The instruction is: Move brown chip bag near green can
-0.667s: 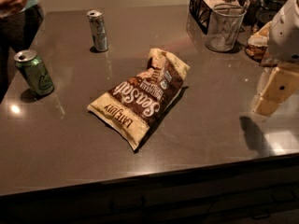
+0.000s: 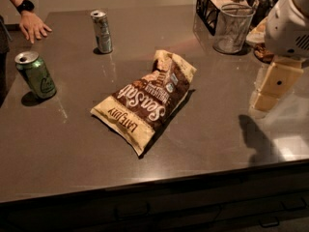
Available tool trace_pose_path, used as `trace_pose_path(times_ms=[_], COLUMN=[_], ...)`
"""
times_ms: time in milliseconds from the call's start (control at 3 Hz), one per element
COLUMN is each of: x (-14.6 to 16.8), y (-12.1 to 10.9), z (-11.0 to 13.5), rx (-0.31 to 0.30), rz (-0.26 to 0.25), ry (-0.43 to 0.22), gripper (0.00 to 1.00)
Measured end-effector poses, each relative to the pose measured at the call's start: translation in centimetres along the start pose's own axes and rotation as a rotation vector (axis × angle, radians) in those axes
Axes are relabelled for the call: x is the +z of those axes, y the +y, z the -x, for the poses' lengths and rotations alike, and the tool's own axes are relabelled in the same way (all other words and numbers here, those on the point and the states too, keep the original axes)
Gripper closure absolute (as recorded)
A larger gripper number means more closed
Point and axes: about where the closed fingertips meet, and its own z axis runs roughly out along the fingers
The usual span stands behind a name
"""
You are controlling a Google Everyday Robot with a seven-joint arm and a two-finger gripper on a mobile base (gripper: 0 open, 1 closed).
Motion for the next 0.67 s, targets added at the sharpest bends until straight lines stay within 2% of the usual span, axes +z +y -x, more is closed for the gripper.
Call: trace_pose_path(times_ms=[667], x=[4.8], y=[-5.6], z=[4.2], rx=[-0.106], rz=[-0.006], ry=[-0.025], gripper=[0.0])
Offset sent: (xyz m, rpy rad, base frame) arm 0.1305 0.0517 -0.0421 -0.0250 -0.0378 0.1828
